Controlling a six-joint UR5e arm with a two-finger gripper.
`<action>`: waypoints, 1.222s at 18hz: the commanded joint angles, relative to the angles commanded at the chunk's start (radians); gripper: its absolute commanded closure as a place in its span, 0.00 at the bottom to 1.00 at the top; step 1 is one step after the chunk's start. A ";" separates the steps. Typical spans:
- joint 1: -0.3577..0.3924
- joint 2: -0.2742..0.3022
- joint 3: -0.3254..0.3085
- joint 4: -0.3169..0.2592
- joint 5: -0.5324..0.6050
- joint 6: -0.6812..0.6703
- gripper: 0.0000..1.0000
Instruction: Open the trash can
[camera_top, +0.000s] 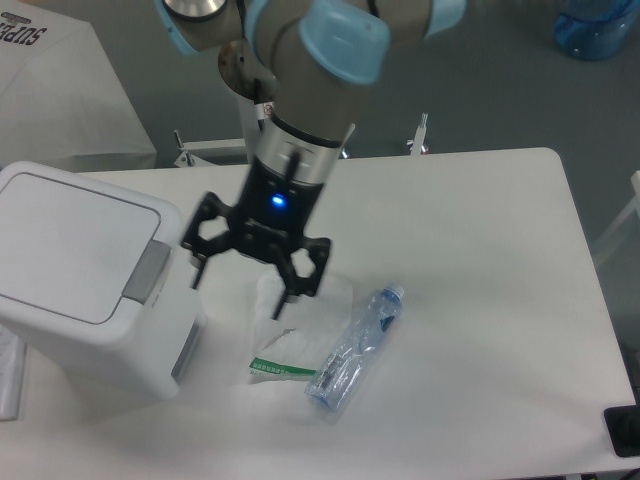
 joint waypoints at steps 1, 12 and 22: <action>-0.009 0.000 -0.002 0.000 0.002 -0.003 0.00; -0.018 -0.003 -0.048 0.005 0.014 -0.014 0.00; -0.023 -0.002 -0.046 0.005 0.012 -0.020 0.00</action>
